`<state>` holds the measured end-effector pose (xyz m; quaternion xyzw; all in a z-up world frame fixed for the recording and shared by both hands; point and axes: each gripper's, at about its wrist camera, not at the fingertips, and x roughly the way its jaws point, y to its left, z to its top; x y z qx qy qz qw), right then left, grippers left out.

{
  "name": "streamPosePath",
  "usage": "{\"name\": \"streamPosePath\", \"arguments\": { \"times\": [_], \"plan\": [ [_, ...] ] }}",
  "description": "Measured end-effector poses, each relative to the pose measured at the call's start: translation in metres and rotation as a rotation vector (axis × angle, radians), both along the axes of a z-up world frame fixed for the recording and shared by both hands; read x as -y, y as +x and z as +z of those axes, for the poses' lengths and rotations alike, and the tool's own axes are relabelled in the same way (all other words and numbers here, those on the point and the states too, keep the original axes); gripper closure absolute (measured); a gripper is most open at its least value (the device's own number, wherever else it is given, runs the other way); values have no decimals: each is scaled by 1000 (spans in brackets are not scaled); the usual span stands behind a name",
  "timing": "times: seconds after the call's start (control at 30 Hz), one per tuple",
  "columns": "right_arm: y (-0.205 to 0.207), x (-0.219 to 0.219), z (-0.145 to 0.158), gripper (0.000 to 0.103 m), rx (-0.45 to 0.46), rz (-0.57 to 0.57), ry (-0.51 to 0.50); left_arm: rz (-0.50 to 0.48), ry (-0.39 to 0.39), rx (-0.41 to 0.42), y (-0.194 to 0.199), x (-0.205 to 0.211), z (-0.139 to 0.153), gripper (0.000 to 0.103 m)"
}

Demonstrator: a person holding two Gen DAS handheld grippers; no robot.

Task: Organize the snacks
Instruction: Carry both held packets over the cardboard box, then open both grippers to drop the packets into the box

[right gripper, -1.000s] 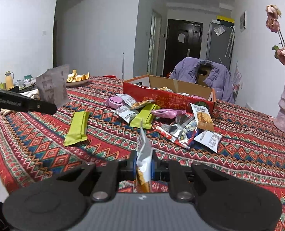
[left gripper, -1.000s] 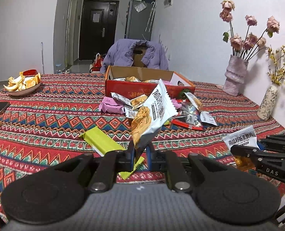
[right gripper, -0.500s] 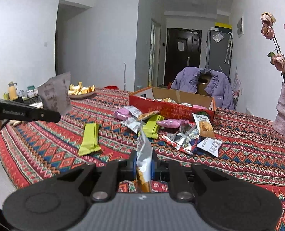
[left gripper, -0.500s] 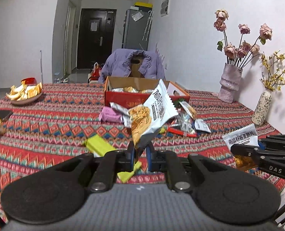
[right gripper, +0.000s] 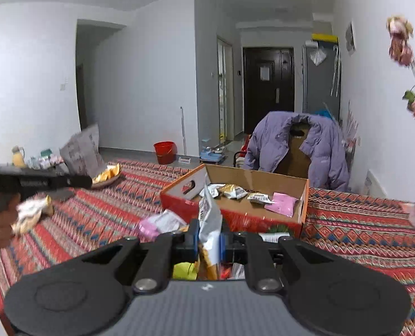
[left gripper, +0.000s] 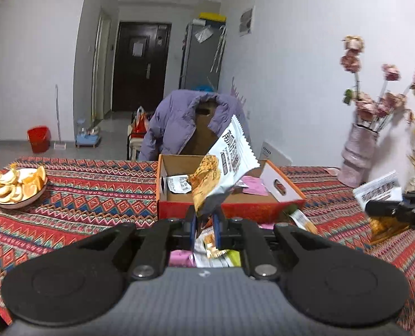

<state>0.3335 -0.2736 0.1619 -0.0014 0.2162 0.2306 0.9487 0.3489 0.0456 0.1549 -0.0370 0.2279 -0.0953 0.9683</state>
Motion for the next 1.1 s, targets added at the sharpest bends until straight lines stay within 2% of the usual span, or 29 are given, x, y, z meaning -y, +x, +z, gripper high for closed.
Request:
{"name": "streamPosePath", "arguments": {
  "times": [0.13,0.33,0.5,0.67,0.77,0.9,1.03,1.1],
  "plan": [
    [55,8,7,90,-34,-20,34,11,0,-44,56,1,-1,90],
    [147,9,-5,90,-117,-52,67,20,5,-143,142,9,-13,90],
    [227,2,-38,90,-228,-97,57,90,-6,-280,211,16,-40,90],
    [289,-2,-82,90,-358,-182,77,114,3,-357,258,23,-63,90],
    [308,-9,-106,90,-405,-208,69,118,57,-391,272,30,-77,90],
    [312,-18,-127,90,-456,-185,98,137,138,-426,279,40,-94,90],
    [314,-24,-135,87,-448,-197,24,141,171,-459,283,41,-104,89],
    [314,-26,-135,85,-436,-206,-19,135,183,-462,281,43,-106,83]
  ]
}}
